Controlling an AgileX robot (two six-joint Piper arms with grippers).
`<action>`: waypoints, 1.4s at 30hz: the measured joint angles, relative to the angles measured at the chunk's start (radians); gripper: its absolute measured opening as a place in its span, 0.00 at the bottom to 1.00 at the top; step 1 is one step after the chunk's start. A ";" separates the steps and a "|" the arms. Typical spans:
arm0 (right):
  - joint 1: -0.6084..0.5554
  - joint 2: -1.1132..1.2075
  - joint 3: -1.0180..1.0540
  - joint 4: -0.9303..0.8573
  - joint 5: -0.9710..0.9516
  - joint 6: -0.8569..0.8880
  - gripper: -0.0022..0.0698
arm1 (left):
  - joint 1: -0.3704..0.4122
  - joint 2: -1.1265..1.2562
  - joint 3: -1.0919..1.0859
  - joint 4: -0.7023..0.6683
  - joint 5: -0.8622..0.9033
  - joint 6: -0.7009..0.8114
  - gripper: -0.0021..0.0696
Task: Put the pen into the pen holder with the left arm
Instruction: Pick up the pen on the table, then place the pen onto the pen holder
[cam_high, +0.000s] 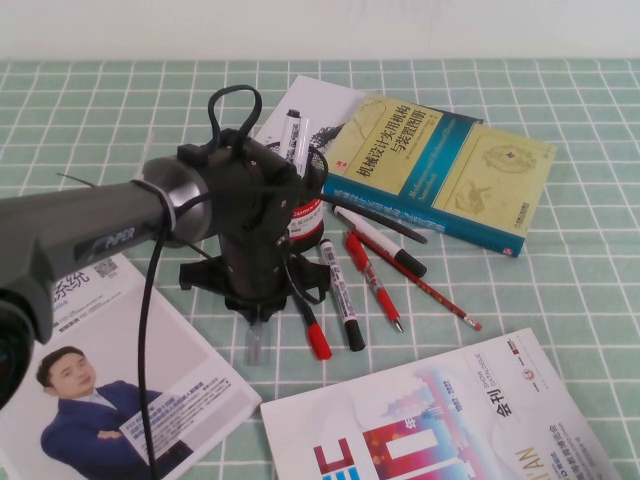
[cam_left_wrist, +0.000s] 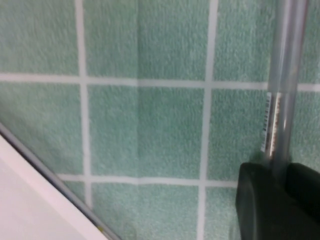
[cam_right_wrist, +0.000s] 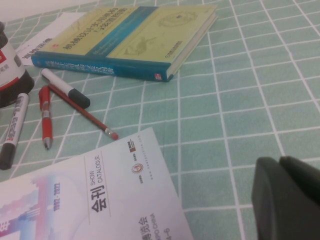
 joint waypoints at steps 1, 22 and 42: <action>0.000 0.000 0.000 0.000 0.000 0.000 0.00 | 0.000 -0.004 0.000 0.009 0.000 0.006 0.10; 0.000 0.000 0.000 0.000 0.000 0.000 0.00 | -0.043 -0.640 0.313 0.287 -0.241 0.045 0.09; 0.000 0.000 0.000 0.000 0.000 0.000 0.00 | -0.018 -0.717 0.628 0.308 -1.089 0.204 0.09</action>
